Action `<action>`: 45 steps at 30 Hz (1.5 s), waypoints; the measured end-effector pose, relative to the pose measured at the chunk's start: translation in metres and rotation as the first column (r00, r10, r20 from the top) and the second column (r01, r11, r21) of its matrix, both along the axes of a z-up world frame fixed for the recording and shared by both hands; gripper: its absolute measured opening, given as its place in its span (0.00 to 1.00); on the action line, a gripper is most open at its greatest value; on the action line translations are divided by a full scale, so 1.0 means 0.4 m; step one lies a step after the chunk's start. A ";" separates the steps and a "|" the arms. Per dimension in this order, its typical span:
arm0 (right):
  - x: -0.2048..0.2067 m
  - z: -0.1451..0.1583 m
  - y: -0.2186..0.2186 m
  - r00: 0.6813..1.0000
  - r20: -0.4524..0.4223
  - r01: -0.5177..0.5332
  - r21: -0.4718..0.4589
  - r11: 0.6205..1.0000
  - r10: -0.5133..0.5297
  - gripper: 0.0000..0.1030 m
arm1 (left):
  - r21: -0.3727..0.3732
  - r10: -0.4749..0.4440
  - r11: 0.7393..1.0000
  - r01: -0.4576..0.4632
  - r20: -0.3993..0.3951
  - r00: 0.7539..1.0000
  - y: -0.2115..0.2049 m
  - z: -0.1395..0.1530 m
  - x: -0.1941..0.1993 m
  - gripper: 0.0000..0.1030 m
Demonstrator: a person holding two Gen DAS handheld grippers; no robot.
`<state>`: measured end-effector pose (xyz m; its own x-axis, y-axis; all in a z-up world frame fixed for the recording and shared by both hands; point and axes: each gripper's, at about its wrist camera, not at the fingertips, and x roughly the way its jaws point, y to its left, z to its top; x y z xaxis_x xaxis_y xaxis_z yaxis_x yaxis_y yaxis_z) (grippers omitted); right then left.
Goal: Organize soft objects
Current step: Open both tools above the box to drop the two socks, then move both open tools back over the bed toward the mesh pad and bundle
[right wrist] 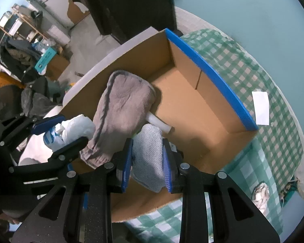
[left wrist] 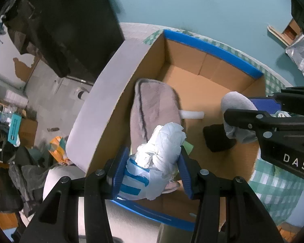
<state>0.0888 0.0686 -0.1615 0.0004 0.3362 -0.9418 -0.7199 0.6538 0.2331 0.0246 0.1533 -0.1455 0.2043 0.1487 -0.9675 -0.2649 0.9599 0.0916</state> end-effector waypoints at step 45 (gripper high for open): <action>0.024 0.043 -0.346 0.974 0.074 0.212 0.017 0.977 -0.213 0.62 | 0.012 -0.154 0.988 0.154 0.004 0.988 -0.229 0.050 0.043 0.70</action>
<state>0.0983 -0.0699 -0.1444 0.1430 0.3294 -0.9333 -0.5804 0.7917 0.1905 0.0420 0.0615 -0.1256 0.2302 0.1263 -0.9649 -0.1141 0.9882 0.1022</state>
